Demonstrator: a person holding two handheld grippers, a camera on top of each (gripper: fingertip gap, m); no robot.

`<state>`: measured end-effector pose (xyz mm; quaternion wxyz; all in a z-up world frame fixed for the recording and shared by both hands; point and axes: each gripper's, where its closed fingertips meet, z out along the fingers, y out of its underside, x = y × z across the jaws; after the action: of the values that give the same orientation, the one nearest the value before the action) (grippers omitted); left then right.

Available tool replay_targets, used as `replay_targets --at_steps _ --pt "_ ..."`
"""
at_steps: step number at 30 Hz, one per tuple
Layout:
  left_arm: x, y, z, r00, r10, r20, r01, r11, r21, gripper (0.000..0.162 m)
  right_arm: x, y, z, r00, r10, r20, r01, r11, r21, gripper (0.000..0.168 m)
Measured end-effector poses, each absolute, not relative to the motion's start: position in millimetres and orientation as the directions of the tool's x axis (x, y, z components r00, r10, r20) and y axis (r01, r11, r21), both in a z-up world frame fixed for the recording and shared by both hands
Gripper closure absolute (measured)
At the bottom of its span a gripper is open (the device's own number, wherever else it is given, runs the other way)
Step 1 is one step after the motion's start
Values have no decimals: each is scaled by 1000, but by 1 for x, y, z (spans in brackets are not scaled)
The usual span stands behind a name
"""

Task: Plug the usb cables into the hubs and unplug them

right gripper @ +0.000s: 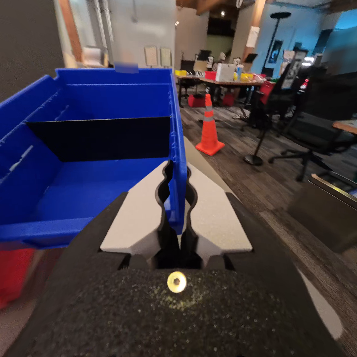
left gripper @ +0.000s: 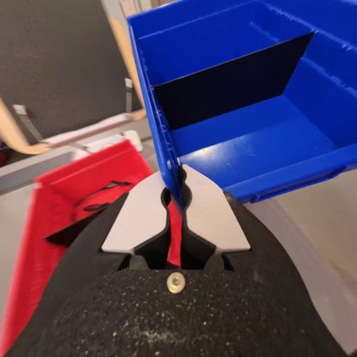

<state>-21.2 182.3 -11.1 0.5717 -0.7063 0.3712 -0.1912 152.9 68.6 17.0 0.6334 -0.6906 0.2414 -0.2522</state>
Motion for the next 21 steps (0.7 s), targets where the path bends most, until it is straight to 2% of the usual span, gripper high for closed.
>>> replay_targets --at_steps 4,6,9,16,18,21 --pt "49 139 -63 577 -786 -222 -413 -46 -910 157 218 25 -66 736 -674 -61 -172 -99 -980 160" --pt "62 129 -88 572 -795 -201 -433 -85 -897 157 228 21 -88 758 -641 -119 -252 -119 -960 163" --pt "63 126 -113 576 -808 -129 -427 -162 -890 156 233 31 -97 798 -587 -132 -264 -145 -953 165" --pt "47 153 -135 621 -772 -140 -442 -196 -875 152 224 76 -125 852 -512 -110 -276 -260 -925 163" --pt "45 156 -140 597 -791 -134 -448 -190 -874 150 225 83 -127 855 -516 -56 -231 -282 -931 161" --pt "40 140 -133 506 -856 -102 -451 -162 -877 138 227 87 -127 843 -533 -70 -258 -286 -923 158"
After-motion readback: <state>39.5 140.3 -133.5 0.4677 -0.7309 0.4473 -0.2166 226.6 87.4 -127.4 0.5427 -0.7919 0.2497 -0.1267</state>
